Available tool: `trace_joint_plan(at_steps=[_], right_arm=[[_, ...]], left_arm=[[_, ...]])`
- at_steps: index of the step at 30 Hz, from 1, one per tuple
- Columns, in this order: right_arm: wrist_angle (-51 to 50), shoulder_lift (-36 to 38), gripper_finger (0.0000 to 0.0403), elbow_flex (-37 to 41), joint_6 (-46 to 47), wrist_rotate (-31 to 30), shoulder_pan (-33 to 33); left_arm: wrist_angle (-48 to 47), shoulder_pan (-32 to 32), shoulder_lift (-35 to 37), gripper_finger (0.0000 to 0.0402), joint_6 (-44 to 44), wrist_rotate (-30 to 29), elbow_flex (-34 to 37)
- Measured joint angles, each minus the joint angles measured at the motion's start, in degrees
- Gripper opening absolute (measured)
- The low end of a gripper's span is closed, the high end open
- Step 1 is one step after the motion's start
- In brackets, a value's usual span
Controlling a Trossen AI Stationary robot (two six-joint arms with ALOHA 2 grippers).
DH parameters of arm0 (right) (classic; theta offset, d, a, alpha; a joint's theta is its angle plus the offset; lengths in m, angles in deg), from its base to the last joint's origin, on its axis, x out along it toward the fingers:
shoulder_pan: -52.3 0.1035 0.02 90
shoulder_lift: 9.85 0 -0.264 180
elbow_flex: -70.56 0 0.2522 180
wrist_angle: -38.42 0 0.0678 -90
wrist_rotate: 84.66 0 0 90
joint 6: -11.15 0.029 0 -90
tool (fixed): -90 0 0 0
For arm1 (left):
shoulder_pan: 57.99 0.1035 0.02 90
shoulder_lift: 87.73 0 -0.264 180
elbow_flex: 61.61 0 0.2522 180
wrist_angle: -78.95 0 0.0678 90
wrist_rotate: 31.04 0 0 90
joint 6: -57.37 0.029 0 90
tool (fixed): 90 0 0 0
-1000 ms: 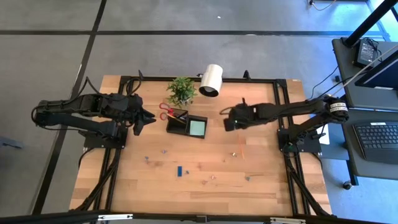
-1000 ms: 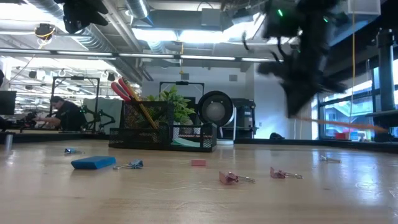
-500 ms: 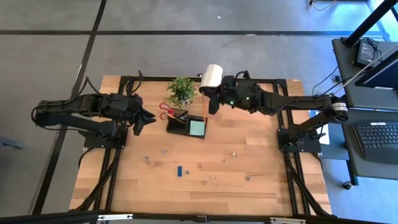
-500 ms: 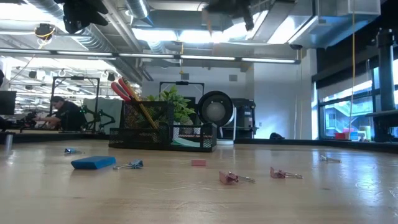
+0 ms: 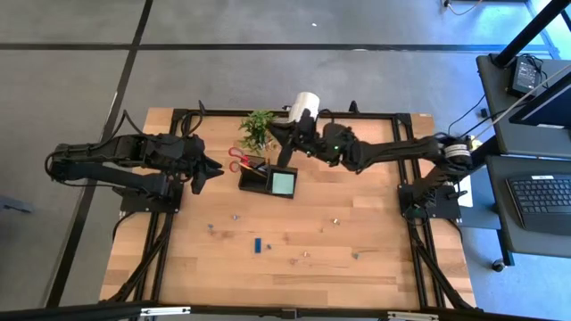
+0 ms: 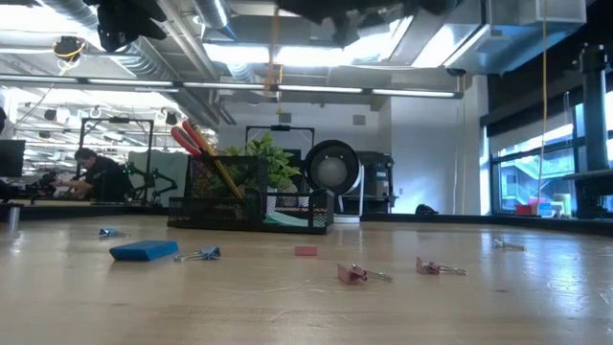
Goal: Pick and place office supplies into organizer
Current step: Put the orange pencil into the black desk organizer
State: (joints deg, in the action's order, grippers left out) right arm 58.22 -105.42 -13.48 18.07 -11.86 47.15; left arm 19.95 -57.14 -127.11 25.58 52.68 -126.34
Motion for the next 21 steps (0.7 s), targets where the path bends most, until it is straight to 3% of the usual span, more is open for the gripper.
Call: trace_joint_plan(at_steps=[12,21], right_arm=[[9.2,-9.7,0.0023,0.0,-7.1,0.9,0.0],[9.2,-14.8,0.0023,0.0,-7.2,2.0,-0.1]], left_arm=[[0.0,0.0,0.0,0.0123,0.0,0.0,0.0],[0.0,0.0,0.0,0.0123,0.0,0.0,0.0]])
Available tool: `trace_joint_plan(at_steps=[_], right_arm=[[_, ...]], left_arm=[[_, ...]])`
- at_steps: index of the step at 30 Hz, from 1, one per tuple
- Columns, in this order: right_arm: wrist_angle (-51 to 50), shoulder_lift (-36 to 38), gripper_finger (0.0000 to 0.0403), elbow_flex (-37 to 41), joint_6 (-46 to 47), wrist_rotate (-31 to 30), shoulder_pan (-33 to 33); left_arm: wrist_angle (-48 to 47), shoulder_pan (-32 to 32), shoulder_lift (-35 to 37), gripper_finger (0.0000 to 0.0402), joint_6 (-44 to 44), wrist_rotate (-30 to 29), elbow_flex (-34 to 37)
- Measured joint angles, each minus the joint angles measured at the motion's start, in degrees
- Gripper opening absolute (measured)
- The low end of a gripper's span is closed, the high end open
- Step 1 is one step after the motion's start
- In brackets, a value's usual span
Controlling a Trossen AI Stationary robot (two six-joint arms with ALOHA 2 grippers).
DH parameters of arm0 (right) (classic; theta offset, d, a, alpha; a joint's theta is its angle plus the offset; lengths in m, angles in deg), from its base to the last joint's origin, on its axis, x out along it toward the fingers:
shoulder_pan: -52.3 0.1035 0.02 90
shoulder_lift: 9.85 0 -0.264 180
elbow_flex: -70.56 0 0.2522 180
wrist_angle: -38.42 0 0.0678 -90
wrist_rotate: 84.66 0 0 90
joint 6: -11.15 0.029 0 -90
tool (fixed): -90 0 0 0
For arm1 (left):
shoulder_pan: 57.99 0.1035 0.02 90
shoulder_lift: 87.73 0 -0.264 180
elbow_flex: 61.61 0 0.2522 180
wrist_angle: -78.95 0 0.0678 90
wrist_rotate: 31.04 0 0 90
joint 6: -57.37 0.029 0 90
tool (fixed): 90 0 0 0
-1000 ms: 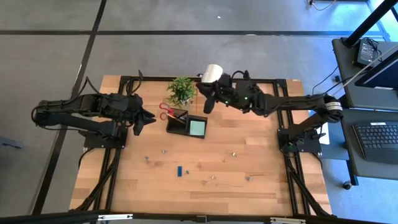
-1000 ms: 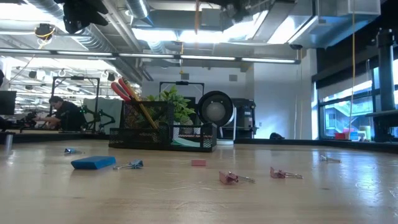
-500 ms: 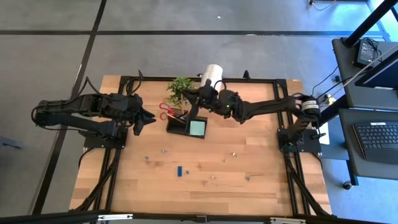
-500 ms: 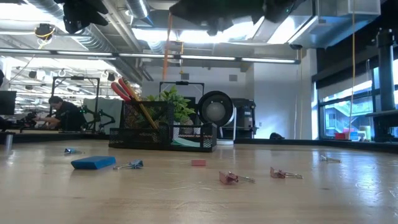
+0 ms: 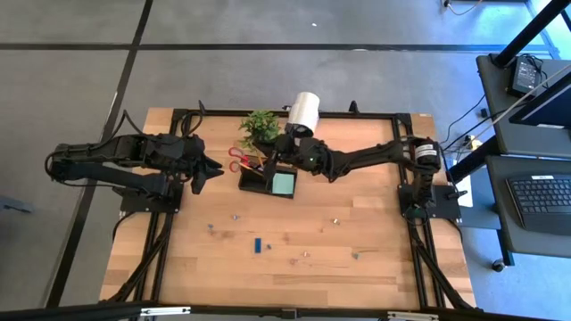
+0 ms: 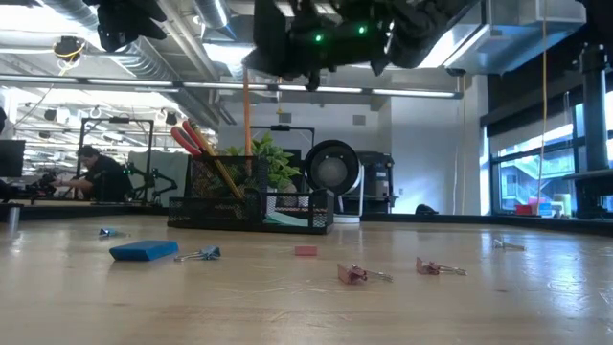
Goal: Pick and place office supplies into organizer
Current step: Put the orange pencil into the black desk organizer, then put the blue eraser into the black desk organizer
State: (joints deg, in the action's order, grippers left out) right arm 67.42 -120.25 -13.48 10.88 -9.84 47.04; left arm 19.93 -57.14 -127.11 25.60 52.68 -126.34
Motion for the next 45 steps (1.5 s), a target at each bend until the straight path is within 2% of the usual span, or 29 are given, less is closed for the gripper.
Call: trace_joint_plan(at_steps=[16,28,45], right_arm=[[-2.6,-5.1,0.0023,0.0,3.2,0.0,0.0],[-5.0,-5.2,0.0025,-0.1,4.5,0.0,0.0],[-5.1,-5.3,0.0097,0.0,4.2,0.0,0.0]], left_arm=[[0.0,0.0,0.0,0.0123,0.0,0.0,0.0],[0.0,0.0,0.0,0.0123,0.0,0.0,0.0],[0.0,0.0,0.0,0.0123,0.0,0.0,0.0]])
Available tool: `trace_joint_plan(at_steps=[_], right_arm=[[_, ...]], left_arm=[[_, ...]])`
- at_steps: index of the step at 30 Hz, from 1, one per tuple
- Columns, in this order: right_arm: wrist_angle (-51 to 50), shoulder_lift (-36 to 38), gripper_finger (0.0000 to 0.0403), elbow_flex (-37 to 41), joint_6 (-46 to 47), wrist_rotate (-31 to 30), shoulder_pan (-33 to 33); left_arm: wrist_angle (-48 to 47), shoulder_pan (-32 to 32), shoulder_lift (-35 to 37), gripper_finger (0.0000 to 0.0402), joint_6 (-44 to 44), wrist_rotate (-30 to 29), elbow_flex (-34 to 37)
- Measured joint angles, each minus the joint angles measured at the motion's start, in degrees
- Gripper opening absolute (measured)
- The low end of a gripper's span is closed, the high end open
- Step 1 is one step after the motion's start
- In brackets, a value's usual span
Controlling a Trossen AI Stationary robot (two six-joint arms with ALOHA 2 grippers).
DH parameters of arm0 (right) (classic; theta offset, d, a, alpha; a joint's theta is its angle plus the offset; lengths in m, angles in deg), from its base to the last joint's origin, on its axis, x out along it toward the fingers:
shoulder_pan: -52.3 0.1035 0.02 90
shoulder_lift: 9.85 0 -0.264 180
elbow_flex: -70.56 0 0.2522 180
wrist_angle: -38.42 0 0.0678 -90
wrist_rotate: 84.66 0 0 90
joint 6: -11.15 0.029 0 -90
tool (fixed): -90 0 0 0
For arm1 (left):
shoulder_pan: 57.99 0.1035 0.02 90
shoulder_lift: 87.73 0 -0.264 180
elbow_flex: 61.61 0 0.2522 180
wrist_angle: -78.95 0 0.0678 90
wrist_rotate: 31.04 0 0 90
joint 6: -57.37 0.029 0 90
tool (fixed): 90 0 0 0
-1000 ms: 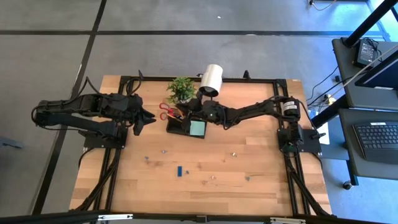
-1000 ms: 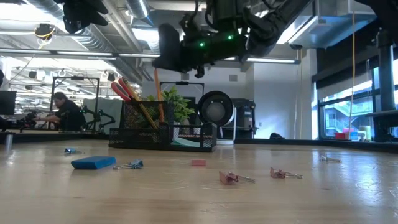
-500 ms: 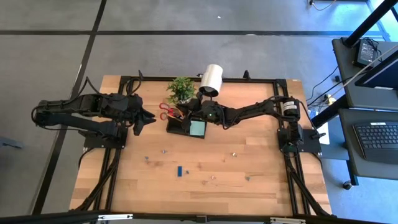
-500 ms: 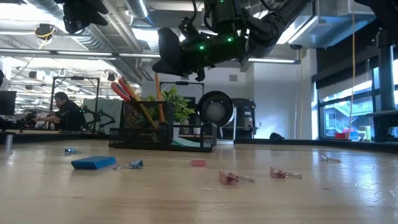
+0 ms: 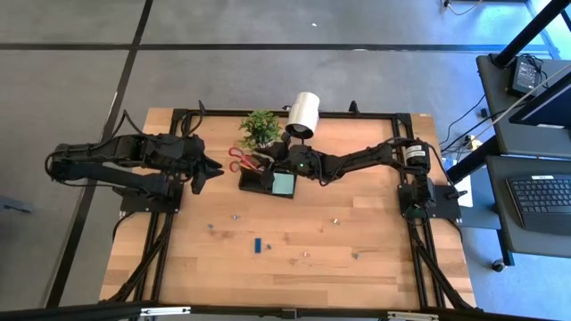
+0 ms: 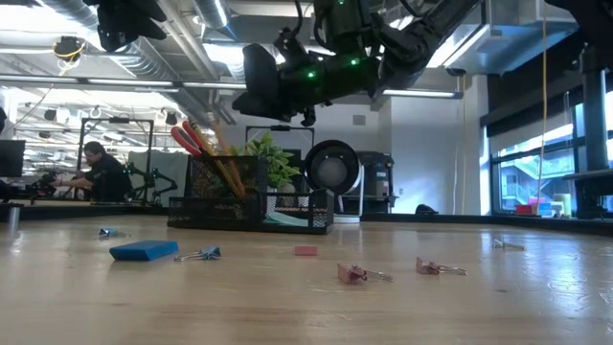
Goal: Pick and place office supplies into organizer
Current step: Put the blue eraser into the black desk organizer
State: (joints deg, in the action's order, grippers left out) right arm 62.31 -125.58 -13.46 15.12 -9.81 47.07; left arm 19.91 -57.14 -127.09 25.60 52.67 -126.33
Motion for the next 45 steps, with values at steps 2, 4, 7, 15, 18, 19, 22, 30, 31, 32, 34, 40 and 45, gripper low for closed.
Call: trace_joint_plan(at_steps=[2,4,7,15,18,19,22,30,31,32,34,40,45], right_arm=[[0.1,0.0,0.0102,0.0,-0.1,0.0,0.0],[0.7,0.0,0.0108,0.0,-0.2,0.0,0.0],[1.1,0.7,0.0117,0.0,-0.6,-0.1,0.0],[-11.1,8.0,0.0160,-3.8,-2.8,4.7,0.3],[-21.5,10.5,0.0187,-6.3,-3.2,9.4,1.3],[-25.5,11.1,0.0198,-7.5,-3.2,10.5,1.7],[-38.5,11.9,0.0231,-10.7,-3.2,11.0,2.9],[-65.8,12.4,0.0272,-15.5,-2.1,10.3,5.5],[-68.1,12.7,0.0272,-15.5,-0.9,10.3,5.9],[-70.5,13.1,0.0272,-15.5,0.3,10.3,6.2],[-73.9,14.2,0.0272,-15.0,2.0,10.2,6.9],[-73.4,23.2,0.0272,-4.3,6.5,1.4,9.4],[-67.0,32.6,0.0272,6.1,12.1,-4.7,10.6]], left_arm=[[0.0,0.0,0.0,0.0123,0.0,0.0,0.0],[0.0,0.0,0.0,0.0123,0.0,0.0,0.0],[0.0,0.0,0.0,0.0123,0.0,0.0,0.0],[0.0,0.0,0.0,0.0123,1.5,0.0,0.0],[0.0,0.0,0.0,0.0123,3.1,0.0,0.0],[0.0,0.0,0.0,0.0123,3.5,0.0,0.0],[0.0,0.0,0.0,0.0123,4.5,0.4,0.0],[0.4,-0.2,-1.0,0.0123,8.0,6.9,0.0],[0.5,-0.6,-1.4,0.0123,8.0,7.7,0.0],[0.5,-1.1,-1.9,0.0123,8.0,8.1,0.0],[0.7,-2.3,-3.1,0.0123,8.0,8.4,0.0],[2.9,-6.7,-8.3,0.0123,5.6,11.0,0.0],[12.0,-11.5,-14.4,0.0123,14.9,11.4,0.0]])
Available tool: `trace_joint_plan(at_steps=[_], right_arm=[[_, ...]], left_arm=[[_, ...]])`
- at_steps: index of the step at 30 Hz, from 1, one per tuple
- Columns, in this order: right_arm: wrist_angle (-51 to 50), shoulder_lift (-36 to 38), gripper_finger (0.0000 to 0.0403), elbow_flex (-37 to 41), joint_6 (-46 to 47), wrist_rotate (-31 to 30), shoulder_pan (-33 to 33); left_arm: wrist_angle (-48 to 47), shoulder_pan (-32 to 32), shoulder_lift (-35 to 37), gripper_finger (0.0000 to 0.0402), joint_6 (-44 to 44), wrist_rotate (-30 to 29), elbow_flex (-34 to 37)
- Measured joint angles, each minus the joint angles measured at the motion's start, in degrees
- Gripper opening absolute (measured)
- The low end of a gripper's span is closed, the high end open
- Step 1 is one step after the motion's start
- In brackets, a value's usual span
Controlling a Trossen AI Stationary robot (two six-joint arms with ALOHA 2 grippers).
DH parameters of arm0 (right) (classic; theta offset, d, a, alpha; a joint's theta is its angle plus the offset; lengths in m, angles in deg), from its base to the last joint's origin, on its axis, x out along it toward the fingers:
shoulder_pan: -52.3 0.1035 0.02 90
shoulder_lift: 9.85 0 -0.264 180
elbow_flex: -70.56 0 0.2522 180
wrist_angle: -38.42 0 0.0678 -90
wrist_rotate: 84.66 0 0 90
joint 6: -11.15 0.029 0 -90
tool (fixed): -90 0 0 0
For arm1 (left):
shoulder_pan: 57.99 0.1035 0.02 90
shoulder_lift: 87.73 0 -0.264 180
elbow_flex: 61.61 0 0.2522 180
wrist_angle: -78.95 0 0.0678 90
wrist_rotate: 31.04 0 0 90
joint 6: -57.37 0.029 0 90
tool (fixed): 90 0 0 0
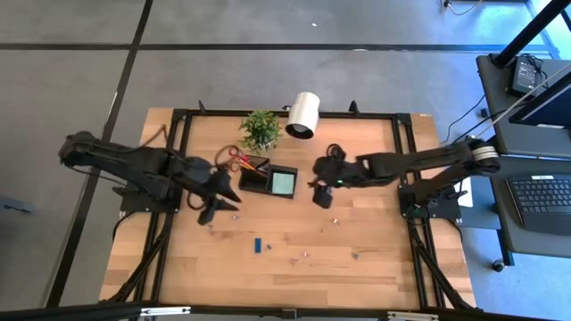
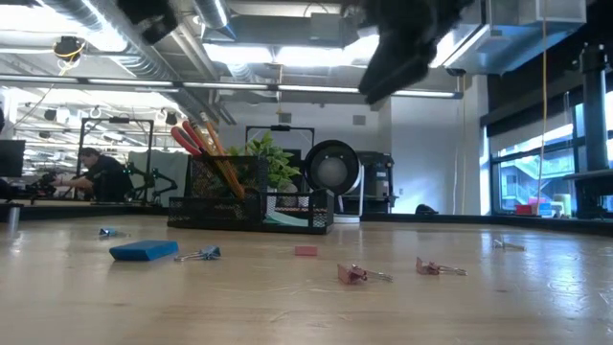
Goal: Pick and place office supplies into organizer
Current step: Put the blue eraser into the black desk organizer
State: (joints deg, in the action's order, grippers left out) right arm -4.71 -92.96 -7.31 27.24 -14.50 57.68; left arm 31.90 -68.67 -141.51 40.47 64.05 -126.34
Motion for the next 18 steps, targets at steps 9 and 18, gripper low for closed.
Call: trace_joint_plan(at_steps=[9,18], right_arm=[[6.5,9.2,0.0272,11.9,5.9,0.1,0.2],[7.8,9.7,0.0272,13.1,1.2,0.1,0.1]], left_arm=[[12.1,-3.8,-14.0,0.0124,-10.6,-2.4,0.0],[21.9,-8.1,-29.5,0.0124,-16.9,11.8,-0.3]])
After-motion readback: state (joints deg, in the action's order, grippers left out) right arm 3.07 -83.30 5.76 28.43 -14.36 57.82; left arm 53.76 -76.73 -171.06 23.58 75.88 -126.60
